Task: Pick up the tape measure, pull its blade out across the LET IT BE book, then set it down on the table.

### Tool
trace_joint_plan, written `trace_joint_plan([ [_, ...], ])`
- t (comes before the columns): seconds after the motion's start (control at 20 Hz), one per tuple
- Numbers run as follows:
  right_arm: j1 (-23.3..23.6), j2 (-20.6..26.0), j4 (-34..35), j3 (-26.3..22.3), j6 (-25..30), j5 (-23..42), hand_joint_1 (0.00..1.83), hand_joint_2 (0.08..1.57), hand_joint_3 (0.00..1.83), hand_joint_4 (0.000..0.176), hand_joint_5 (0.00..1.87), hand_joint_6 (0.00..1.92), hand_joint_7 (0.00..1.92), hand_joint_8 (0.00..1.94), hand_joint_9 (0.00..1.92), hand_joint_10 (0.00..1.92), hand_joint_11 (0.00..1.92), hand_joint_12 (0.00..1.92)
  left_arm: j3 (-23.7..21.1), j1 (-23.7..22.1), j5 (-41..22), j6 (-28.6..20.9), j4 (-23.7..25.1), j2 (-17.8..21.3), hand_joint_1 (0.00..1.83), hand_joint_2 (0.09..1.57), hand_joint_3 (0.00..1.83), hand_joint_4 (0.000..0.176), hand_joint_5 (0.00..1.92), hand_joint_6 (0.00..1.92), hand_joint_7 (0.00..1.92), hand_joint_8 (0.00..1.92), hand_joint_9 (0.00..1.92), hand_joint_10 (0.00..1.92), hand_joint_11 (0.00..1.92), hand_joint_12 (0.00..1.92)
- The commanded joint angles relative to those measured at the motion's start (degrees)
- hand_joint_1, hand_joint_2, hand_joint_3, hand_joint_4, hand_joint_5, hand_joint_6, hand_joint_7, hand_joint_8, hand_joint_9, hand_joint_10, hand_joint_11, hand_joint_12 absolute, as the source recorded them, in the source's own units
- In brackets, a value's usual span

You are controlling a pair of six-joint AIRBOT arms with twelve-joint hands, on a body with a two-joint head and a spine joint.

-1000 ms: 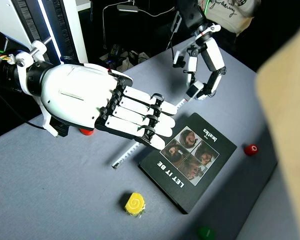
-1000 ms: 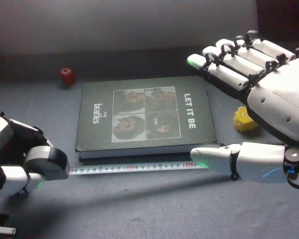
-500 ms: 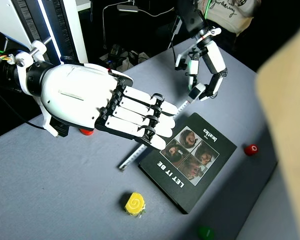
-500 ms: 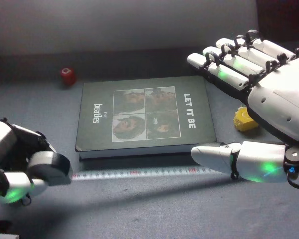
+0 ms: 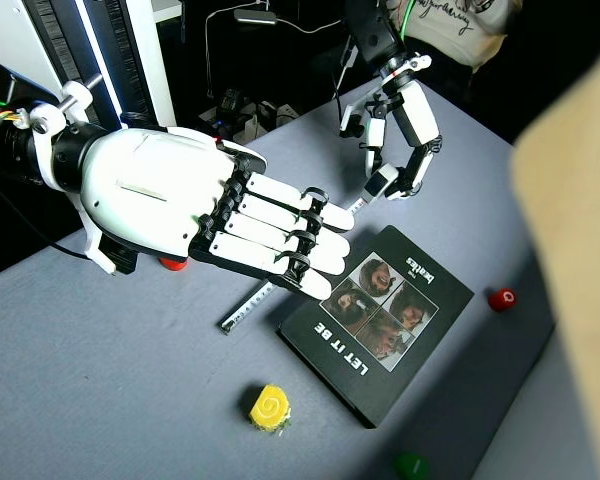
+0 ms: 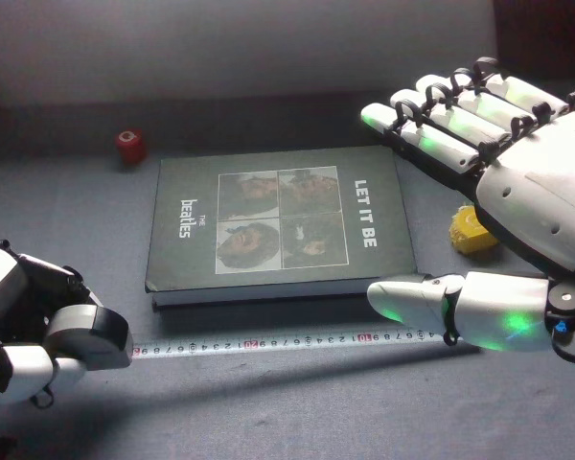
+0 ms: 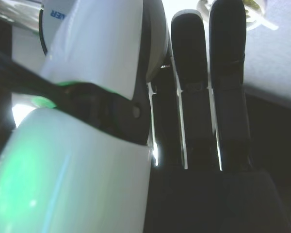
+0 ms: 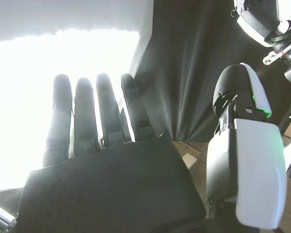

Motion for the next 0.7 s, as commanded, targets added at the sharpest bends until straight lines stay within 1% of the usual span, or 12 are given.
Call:
trace_joint_plan([
  [0.0, 0.58, 0.14, -2.93, -0.06, 0.23, 5.64, 0.08, 1.04, 0.00, 0.026, 0.03, 0.00, 0.07, 0.00, 0.04, 0.00, 0.00, 0.37, -0.02, -0.10, -5.76, -0.42, 1.81, -0.26, 1.38, 1.08, 0.00, 0.000, 1.00, 0.76, 1.10, 0.81, 0.94, 1.23, 0.90, 1.00],
  [0.15, 0.57, 0.12, -2.93, -0.06, 0.23, 5.62, 0.10, 1.03, 0.00, 0.025, 0.03, 0.00, 0.07, 0.00, 0.04, 0.00, 0.00, 0.37, 0.15, 0.12, -5.84, 0.91, 1.91, -0.77, 1.38, 1.08, 0.00, 0.000, 1.00, 0.75, 1.10, 0.81, 0.94, 1.23, 0.90, 1.00],
  [0.25, 0.55, 0.11, -2.93, -0.06, 0.23, 5.52, 0.11, 1.02, 0.00, 0.025, 0.03, 0.00, 0.07, 0.00, 0.05, 0.00, 0.00, 0.42, 0.55, 0.60, -5.84, 1.17, 2.27, -1.54, 1.38, 1.09, 0.00, 0.000, 0.98, 0.79, 1.09, 0.82, 0.92, 1.24, 0.89, 1.02],
  [0.3, 0.55, 0.12, -2.93, -0.06, 0.23, 5.48, 0.11, 1.02, 0.00, 0.026, 0.03, 0.00, 0.07, 0.00, 0.05, 0.00, 0.00, 0.42, 0.67, 0.84, -5.84, 1.16, 2.51, -1.81, 1.38, 1.10, 0.00, 0.000, 0.96, 0.84, 1.07, 0.84, 0.91, 1.25, 0.87, 1.03],
  [0.4, 0.55, 0.12, -2.93, -0.06, 0.23, 5.39, 0.11, 1.02, 0.00, 0.025, 0.03, 0.00, 0.07, 0.00, 0.05, 0.00, 0.00, 0.42, 0.86, 1.31, -5.84, 1.34, 2.57, -2.22, 1.37, 1.13, 0.00, 0.000, 0.86, 1.03, 0.99, 0.93, 0.90, 1.27, 0.82, 0.97],
  [0.45, 0.55, 0.12, -2.93, -0.04, 0.23, 5.40, 0.11, 1.02, 0.00, 0.025, 0.03, 0.00, 0.07, 0.00, 0.05, 0.00, 0.00, 0.42, 0.95, 1.52, -5.84, 1.42, 2.57, -2.37, 1.24, 1.14, 0.00, 0.000, 0.85, 1.11, 0.98, 1.02, 0.88, 0.73, 0.80, 0.91],
  [0.5, 0.55, 0.12, -2.92, -0.02, 0.23, 5.40, 0.11, 1.02, 0.00, 0.025, 0.03, 0.00, 0.07, 0.00, 0.05, 0.00, 0.00, 0.42, 1.00, 1.69, -5.84, 1.43, 2.57, -2.48, 1.21, 1.15, 0.00, 0.001, 0.84, 1.17, 0.97, 1.04, 0.94, 0.38, 0.79, 0.80],
  [0.55, 0.54, 0.12, -2.92, -0.01, 0.23, 5.39, 0.11, 1.02, 0.00, 0.025, 0.03, 0.00, 0.07, 0.00, 0.05, 0.00, 0.00, 0.42, 1.07, 1.82, -5.86, 1.51, 2.79, -2.55, 1.13, 1.16, 0.00, 0.000, 0.88, 1.13, 0.92, 0.43, 0.95, 0.21, 0.77, 0.73],
  [0.6, 0.54, 0.12, -2.92, 0.00, 0.23, 5.39, 0.11, 1.02, 0.00, 0.025, 0.03, 0.00, 0.07, 0.00, 0.04, 0.00, 0.00, 0.42, 1.11, 1.89, -5.88, 1.54, 2.95, -2.59, 1.08, 1.17, 0.00, 0.000, 0.87, 1.15, 0.95, 0.16, 0.95, 0.10, 0.76, 0.66],
  [0.65, 0.54, 0.09, -2.92, 0.00, 0.23, 5.39, 0.11, 1.02, 0.00, 0.025, 0.03, 0.00, 0.07, 0.00, 0.04, 0.00, 0.00, 0.42, 1.15, 1.94, -5.89, 1.54, 3.26, -2.60, 1.04, 1.17, 0.00, 0.000, 0.86, 1.17, 0.97, 0.05, 0.95, 0.04, 0.75, 0.61],
])
